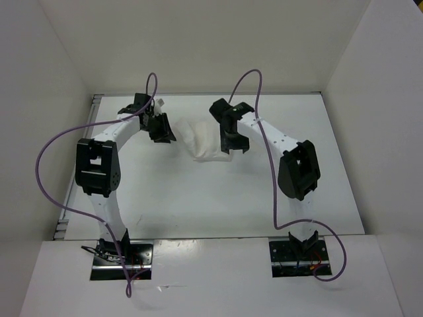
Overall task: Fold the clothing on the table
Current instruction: Fold the skirt
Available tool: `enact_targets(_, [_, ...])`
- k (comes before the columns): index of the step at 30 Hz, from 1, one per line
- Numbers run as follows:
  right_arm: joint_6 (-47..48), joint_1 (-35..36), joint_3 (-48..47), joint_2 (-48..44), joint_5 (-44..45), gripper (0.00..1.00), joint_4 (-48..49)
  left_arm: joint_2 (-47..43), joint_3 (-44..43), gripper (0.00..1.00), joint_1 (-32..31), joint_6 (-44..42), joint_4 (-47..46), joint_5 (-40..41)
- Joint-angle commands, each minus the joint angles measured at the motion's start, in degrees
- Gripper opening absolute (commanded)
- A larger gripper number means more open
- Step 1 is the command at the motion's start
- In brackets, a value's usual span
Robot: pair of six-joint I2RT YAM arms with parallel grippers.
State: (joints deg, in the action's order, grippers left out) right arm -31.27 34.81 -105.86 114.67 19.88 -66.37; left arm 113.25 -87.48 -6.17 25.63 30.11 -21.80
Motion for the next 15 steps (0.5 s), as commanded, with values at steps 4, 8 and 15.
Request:
enact_targets(4, [-0.8, -1.1, 3.1, -0.2, -6.8, 0.62, 13.1, -3.3, -0.8, 0.41, 0.5, -0.9, 0.7, -4.8])
enact_targets(8, [-1.3, -2.3, 4.4, 0.5, -10.9, 0.62, 16.4, -3.8, -0.8, 0.44, 0.5, -0.9, 0.1, -7.2])
enact_targets(15, [-1.3, -2.8, 5.6, -0.7, -12.4, 0.62, 18.1, -4.4, -0.8, 0.62, 0.5, 3.9, -4.3, -17.6])
